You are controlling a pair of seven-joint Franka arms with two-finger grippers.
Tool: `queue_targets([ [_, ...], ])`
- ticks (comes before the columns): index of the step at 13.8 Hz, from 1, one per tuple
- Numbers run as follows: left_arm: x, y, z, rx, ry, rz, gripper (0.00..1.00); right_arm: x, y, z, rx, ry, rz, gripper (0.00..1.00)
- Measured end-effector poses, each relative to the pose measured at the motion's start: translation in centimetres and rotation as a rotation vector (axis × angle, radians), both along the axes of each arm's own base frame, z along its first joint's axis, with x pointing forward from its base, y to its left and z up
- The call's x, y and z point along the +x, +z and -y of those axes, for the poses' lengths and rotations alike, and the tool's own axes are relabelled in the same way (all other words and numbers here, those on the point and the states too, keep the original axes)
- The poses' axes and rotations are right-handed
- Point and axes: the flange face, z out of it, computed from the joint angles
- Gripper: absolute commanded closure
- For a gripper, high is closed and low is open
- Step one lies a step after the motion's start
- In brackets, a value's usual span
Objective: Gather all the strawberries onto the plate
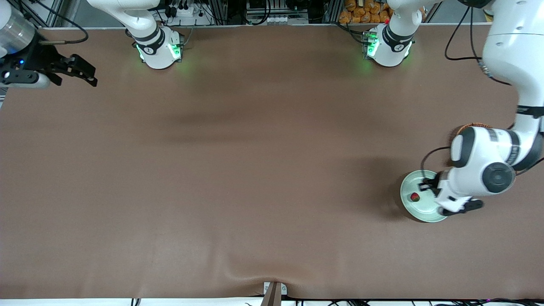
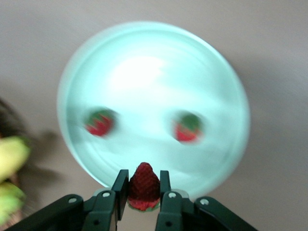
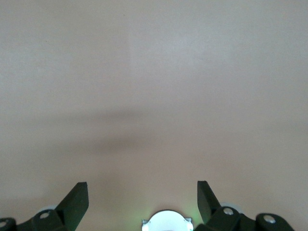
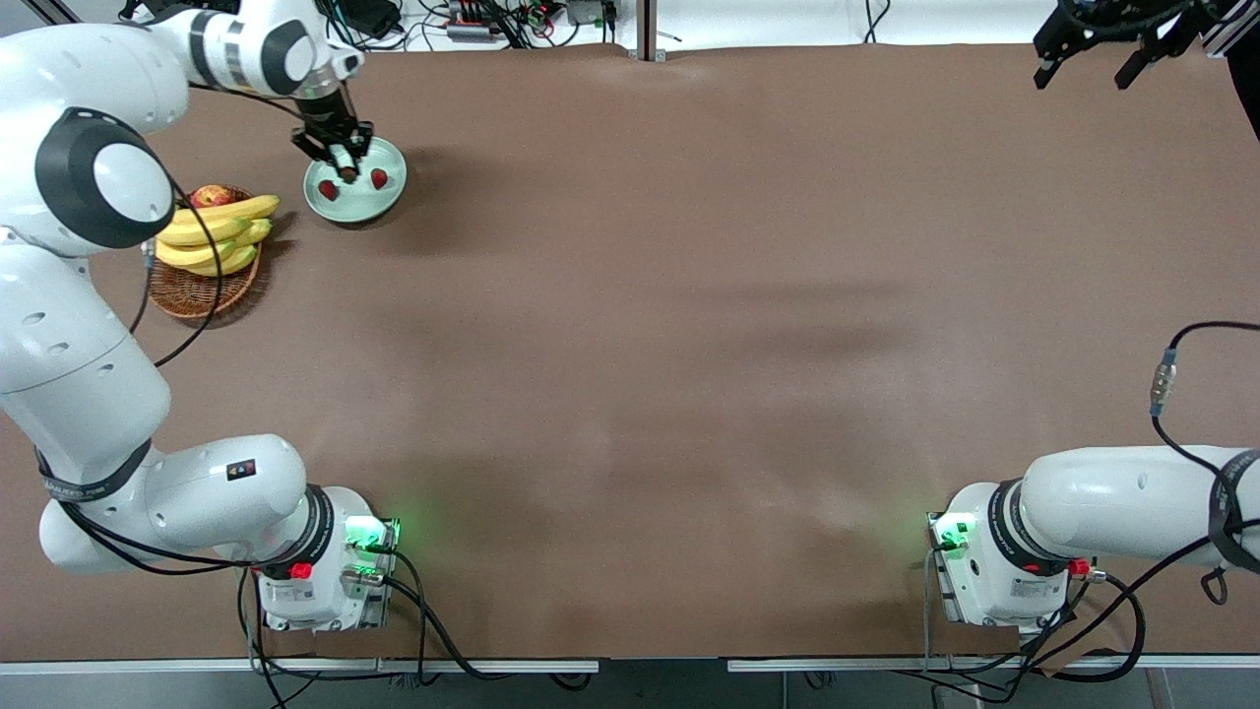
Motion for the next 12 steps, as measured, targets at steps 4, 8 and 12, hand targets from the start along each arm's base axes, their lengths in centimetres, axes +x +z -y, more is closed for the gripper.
queue_targets([
  [4, 1.4, -2.1, -1.9, -0.036, -0.008, 0.109, 0.89, 2.8, 1.2, 0.3, -0.027, -0.001, -0.057, 0.0],
  [8, 2.2, -2.3, -0.1, -0.029, -0.055, 0.134, 0.0, 2.9, 1.5, -0.1, -0.02, 0.005, 0.009, 0.0],
  [12, 3.1, 3.8, 0.9, 0.002, -0.085, 0.201, 0.0, 0.5, 0.7, -0.3, -0.024, 0.012, 0.053, 0.0],
])
